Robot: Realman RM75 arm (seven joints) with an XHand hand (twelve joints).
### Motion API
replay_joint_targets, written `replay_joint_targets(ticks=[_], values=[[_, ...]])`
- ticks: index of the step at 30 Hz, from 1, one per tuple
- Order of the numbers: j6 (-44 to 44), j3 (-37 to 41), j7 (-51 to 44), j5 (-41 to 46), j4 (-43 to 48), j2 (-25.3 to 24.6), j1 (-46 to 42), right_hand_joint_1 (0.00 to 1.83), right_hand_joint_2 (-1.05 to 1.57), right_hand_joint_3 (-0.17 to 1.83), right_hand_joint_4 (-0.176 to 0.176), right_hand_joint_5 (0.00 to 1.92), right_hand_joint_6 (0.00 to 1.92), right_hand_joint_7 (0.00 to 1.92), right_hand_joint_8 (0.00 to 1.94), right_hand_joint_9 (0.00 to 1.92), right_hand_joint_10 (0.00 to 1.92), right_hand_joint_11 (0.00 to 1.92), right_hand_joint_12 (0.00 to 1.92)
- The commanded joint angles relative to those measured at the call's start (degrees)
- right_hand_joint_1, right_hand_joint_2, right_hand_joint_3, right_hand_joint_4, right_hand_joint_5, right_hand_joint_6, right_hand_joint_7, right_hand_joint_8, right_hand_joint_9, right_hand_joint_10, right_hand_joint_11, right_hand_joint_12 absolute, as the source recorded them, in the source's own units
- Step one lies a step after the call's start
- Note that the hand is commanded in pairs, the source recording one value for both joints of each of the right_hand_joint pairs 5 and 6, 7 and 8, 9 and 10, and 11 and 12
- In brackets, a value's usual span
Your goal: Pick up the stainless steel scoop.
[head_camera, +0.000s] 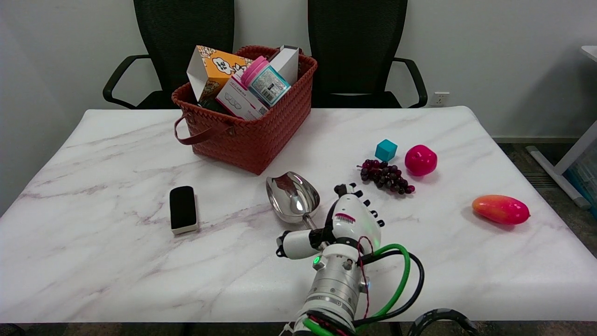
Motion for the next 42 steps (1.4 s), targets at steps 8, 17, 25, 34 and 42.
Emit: replay_joint_targets(ticks=[8, 17, 25, 34, 42], values=[[0.0, 4.3, -8.1, 8.1, 2.3, 1.3, 2.3, 1.23, -0.01, 1.24, 0.000, 0.45, 0.45, 0.51, 0.51, 0.60, 0.60, 0.52, 0.52], [0.3, 4.8, -8.2, 11.4, 2.1, 1.4, 3.0, 1.22, 0.01, 1.21, 0.000, 0.47, 0.47, 0.52, 0.52, 0.61, 0.61, 0.53, 0.53], [0.2, 6.6, -10.4, 16.4, 1.7, 2.0, 4.6, 1.23, 0.13, 1.13, 0.000, 0.50, 0.50, 0.54, 0.54, 0.64, 0.64, 0.53, 0.53], [0.1, 7.0, -12.7, 17.8, 2.2, 2.5, 6.4, 1.24, 0.16, 1.15, 0.000, 0.53, 0.53, 0.58, 0.58, 0.68, 0.68, 0.54, 0.54], [0.3, 6.6, -12.7, 19.0, 2.7, 2.1, 7.2, 1.25, 0.19, 1.14, 0.000, 0.55, 0.55, 0.67, 0.67, 0.78, 0.78, 0.62, 0.62]])
